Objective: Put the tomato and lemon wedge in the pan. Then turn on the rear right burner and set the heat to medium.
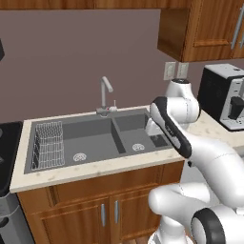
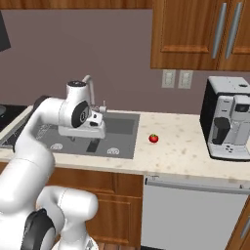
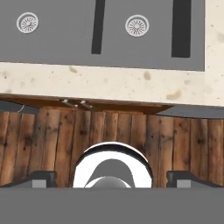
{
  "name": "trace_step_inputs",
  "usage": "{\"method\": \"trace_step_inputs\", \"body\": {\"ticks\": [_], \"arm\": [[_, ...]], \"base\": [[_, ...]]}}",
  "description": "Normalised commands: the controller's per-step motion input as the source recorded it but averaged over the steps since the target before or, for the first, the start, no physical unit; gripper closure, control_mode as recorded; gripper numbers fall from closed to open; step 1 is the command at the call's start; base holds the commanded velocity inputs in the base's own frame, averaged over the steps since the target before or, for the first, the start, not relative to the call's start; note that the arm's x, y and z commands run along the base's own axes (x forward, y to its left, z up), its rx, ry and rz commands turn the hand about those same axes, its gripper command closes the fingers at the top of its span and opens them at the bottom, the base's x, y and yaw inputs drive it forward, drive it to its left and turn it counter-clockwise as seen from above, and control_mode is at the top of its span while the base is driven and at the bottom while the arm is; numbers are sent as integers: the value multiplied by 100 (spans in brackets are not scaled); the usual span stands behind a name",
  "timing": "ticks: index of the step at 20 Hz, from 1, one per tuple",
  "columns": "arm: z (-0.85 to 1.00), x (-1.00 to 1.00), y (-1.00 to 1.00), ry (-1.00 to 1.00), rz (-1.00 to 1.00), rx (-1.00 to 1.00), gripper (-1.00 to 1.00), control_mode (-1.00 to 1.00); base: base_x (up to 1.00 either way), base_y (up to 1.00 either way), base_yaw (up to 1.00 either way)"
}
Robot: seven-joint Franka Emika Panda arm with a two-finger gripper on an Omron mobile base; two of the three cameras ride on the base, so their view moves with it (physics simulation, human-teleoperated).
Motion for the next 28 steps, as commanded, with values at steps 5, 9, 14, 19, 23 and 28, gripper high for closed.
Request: {"method": "trace_step_inputs", "body": {"ticks": [5,9,14,19,23,28], "arm": [[-7,58,-69,6,11,9,-100,-100],[-12,62,-35,1,9,2,-100,-100],[-44,71,-47,0,1,-1,-100,-100],[-42,64,-41,5,0,-7,-100,-100],[-32,67,-27,5,0,-9,-100,-100],[-6,73,-43,1,-2,-7,-100,-100]], "base": [[0,0,0],[0,0,0],[0,0,0],[0,0,0],[0,0,0],[0,0,0]]}}
